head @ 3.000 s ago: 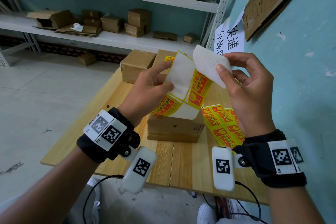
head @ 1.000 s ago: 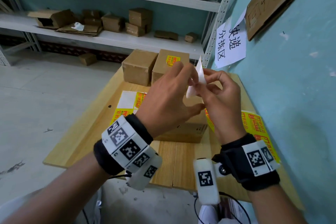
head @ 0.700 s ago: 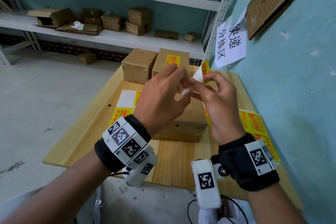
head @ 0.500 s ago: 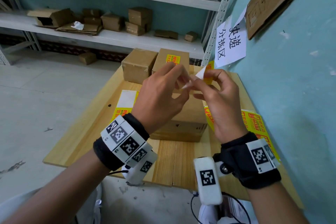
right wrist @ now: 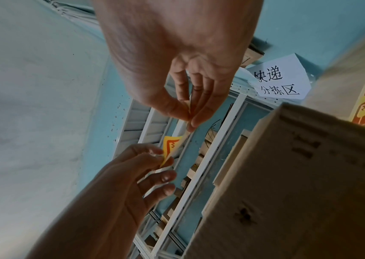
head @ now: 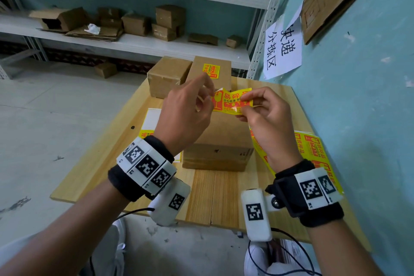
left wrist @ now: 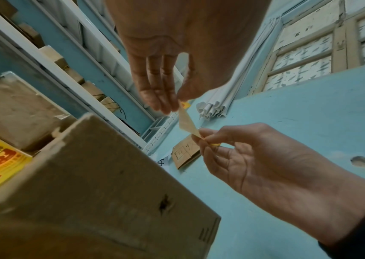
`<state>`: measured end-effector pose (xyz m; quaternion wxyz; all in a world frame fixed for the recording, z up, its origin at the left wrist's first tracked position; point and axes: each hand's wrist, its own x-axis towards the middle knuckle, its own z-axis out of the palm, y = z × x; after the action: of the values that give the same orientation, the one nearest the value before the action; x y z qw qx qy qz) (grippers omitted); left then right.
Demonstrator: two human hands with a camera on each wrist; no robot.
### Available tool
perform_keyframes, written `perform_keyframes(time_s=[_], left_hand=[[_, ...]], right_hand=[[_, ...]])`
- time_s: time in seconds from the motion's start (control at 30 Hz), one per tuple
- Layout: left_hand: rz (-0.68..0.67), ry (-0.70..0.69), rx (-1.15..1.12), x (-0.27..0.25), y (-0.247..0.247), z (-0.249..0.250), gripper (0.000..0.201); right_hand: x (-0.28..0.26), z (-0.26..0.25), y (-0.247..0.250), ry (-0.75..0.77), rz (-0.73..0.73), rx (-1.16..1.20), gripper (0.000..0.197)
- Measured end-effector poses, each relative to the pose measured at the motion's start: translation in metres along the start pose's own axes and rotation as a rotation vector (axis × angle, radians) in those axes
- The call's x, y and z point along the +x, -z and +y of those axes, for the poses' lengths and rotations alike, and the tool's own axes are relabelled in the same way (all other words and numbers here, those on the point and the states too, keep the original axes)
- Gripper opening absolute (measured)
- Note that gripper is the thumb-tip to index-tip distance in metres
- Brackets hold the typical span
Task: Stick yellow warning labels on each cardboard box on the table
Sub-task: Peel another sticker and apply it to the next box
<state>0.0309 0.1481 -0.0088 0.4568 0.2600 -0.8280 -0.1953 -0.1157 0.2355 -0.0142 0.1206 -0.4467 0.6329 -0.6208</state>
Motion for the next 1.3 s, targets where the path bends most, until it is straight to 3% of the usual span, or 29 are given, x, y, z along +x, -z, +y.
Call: perform_keyframes(time_s=[0.27,0.63,1.3], left_hand=[[-0.062,0.039,0.082,0.000,-0.001,-0.015,0.009],[-0.122,0.067,0.103,-0.006,-0.004,-0.016,0.011],[-0.143,0.202,0.129,-0.011,-0.015,-0.025,0.013]], right_hand=[[-0.002,0.004,-0.003,-0.037,-0.101,0.004,0.013],[-0.006,0.007,-0.001,0.154,-0.077,-0.490,0.002],[-0.010,0.018,-0.014,0.067,-0.038,-0.422,0.008]])
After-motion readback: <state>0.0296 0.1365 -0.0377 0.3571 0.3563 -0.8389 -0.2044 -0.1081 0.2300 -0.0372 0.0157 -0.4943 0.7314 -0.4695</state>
